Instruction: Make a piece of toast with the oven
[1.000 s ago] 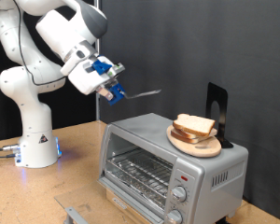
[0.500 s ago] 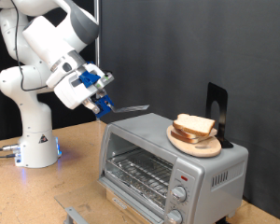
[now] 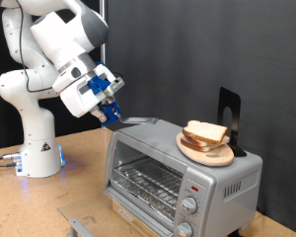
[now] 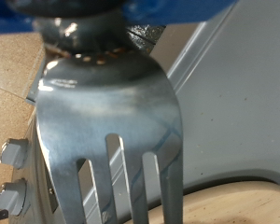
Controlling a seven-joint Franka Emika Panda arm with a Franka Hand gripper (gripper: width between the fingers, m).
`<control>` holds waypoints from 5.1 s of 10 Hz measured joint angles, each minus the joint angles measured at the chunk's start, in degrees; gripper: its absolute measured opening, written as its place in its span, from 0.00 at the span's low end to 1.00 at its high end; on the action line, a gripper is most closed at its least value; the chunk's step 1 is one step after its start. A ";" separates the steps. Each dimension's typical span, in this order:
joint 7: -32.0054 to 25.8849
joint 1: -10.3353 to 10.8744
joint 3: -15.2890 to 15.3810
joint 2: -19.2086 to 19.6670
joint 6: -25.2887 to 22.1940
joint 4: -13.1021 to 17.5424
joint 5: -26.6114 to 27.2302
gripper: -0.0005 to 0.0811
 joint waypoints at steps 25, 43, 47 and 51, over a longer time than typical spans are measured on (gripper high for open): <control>-1.55 -0.42 2.06 13.55 -5.58 13.12 -1.60 0.61; -0.45 -0.58 2.92 15.90 -2.65 14.29 -0.74 0.61; -1.04 -0.58 2.92 15.87 -2.89 14.98 0.25 0.61; 0.21 -0.58 3.87 16.18 -2.92 15.24 -1.18 0.61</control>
